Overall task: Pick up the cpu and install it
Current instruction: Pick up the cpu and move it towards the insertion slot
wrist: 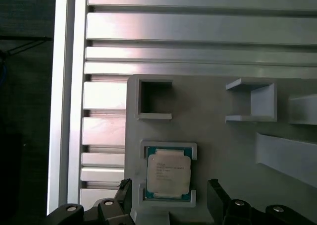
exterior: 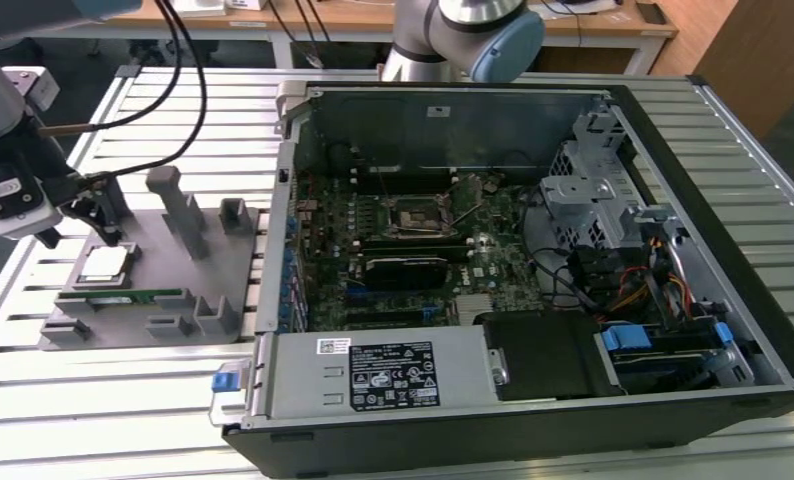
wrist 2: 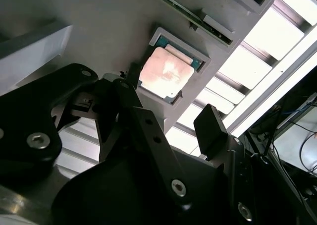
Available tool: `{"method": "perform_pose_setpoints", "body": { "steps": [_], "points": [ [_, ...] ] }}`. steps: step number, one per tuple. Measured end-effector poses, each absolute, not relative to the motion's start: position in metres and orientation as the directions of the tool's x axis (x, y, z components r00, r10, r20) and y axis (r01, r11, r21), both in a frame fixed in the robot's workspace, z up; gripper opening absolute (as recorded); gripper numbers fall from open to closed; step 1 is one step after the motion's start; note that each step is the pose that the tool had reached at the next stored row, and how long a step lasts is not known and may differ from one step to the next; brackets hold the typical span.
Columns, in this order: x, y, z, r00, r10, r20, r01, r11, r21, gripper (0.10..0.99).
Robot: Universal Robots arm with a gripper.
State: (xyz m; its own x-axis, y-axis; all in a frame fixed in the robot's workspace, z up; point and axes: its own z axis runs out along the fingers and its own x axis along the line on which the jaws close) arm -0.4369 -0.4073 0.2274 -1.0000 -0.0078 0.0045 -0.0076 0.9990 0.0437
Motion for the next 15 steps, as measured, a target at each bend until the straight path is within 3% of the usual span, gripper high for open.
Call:
{"method": "perform_pose_setpoints", "body": {
  "steps": [15],
  "points": [
    [-0.437,-0.407,0.21,-1.0,-0.008,0.006,-0.008,0.999,0.044,0.706]
  ]
}}
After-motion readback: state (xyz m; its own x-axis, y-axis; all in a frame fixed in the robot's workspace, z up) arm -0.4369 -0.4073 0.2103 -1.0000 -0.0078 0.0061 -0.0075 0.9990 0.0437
